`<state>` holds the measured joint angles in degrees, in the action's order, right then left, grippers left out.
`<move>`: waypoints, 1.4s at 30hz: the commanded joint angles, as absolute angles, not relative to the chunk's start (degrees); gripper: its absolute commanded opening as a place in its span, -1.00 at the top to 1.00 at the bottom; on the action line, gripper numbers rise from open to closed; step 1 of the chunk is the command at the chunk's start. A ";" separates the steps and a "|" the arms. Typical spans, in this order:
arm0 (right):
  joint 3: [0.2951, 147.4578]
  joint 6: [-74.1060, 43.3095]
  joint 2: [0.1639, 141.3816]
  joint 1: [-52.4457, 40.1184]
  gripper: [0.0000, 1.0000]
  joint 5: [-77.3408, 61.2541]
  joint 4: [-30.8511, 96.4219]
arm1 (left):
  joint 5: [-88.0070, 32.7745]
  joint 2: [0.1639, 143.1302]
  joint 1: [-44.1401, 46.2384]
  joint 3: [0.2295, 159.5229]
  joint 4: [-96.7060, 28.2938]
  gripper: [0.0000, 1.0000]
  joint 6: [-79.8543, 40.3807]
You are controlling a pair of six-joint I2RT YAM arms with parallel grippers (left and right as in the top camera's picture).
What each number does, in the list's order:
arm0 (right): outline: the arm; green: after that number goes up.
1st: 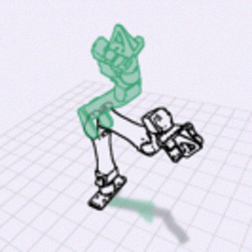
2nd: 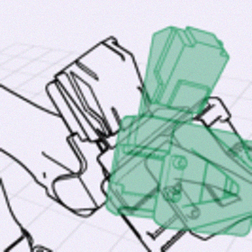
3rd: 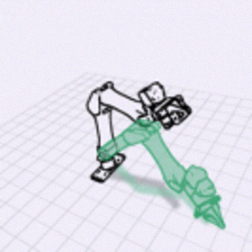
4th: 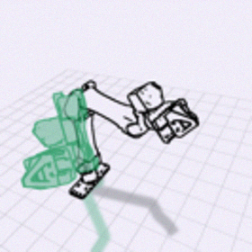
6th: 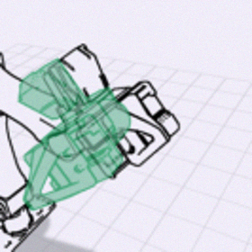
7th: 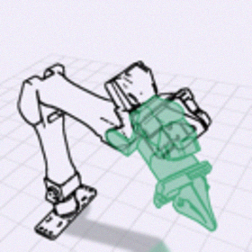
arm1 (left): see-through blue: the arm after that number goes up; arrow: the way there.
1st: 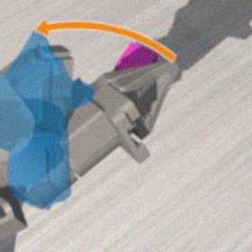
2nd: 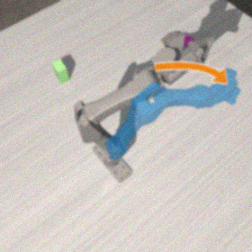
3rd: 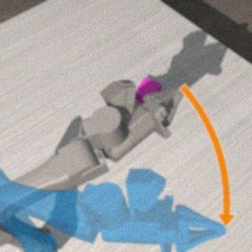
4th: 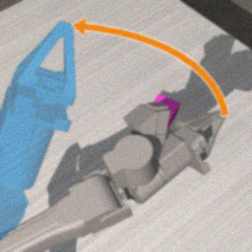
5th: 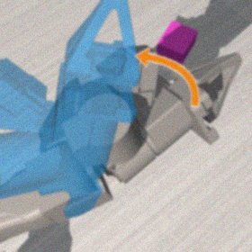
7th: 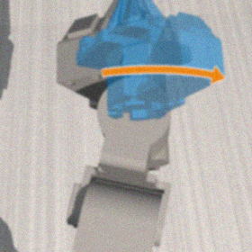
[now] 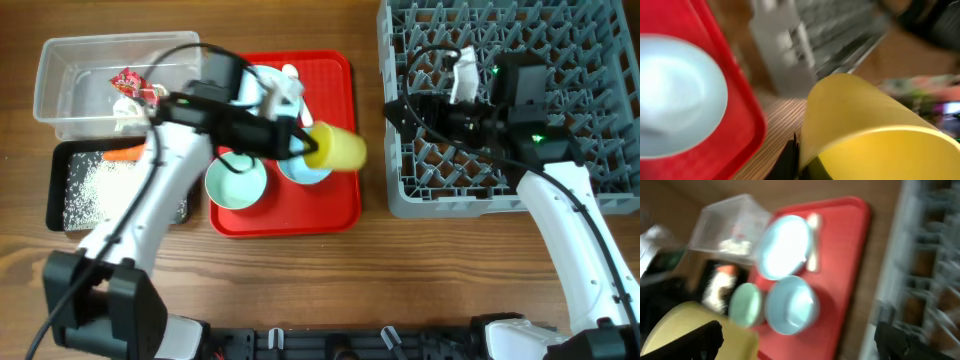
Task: Sort waste into correct bins and load items into the dishwasher rack
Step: 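Hand the yellow cup to the right gripper and place it in the rack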
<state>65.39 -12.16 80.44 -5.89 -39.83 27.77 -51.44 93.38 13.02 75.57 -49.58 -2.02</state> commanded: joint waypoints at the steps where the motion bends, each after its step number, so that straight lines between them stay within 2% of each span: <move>1: 66.32 -5.93 79.70 -5.82 -0.99 -59.40 21.93 | -73.36 92.36 5.76 76.58 -46.50 0.92 -2.11; 4: 66.30 -4.89 79.70 -5.82 -0.99 -68.20 15.64 | -85.84 92.36 1.72 76.58 -42.78 0.92 -2.15; 7: 66.30 -5.15 80.16 -7.09 -0.99 -75.00 8.32 | -90.32 92.36 0.05 76.58 -41.95 0.92 -2.61; 19: 66.30 -7.88 80.27 -22.70 -0.99 -63.31 -0.19 | -90.19 92.36 4.45 76.58 -40.62 0.92 -2.57; 23: 66.30 -7.62 80.27 -23.07 -0.72 -62.76 -0.43 | -90.17 92.36 5.04 76.58 -40.32 0.92 -2.55; 26: 66.30 -7.62 80.27 -23.07 -0.40 -62.76 -0.89 | -90.17 92.36 5.04 76.58 -40.25 0.92 -2.57; 29: 66.30 -7.51 80.27 -22.87 0.03 -62.76 -1.74 | -89.95 92.36 5.04 76.58 -40.27 0.92 -2.57; 30: 66.30 -7.51 80.27 -22.63 0.09 -62.76 -1.93 | -89.25 92.36 5.04 76.55 -40.29 0.92 -2.59; 31: 66.30 -7.53 80.27 -22.59 0.10 -62.76 -2.07 | -88.64 92.36 5.04 76.55 -40.29 0.91 -2.57; 32: 66.30 -7.55 80.27 -22.48 0.10 -62.76 -2.13 | -88.07 92.36 5.04 76.55 -40.32 0.84 -2.57; 33: 66.30 -7.64 80.27 -22.22 0.22 -62.57 -2.13 | -87.13 92.36 5.04 76.55 -40.29 0.73 -2.57; 36: 66.30 -9.43 80.25 -19.40 0.24 -61.47 -2.09 | -82.26 92.36 5.04 76.55 -40.53 0.55 -2.57; 39: 66.30 -14.98 80.25 -12.86 0.29 -59.33 -0.30 | -68.95 92.36 5.04 76.55 -41.50 0.51 -2.59; 42: 66.30 -15.46 80.25 -7.64 0.29 -54.98 7.42 | -55.05 92.40 5.04 76.55 -43.81 0.50 -2.61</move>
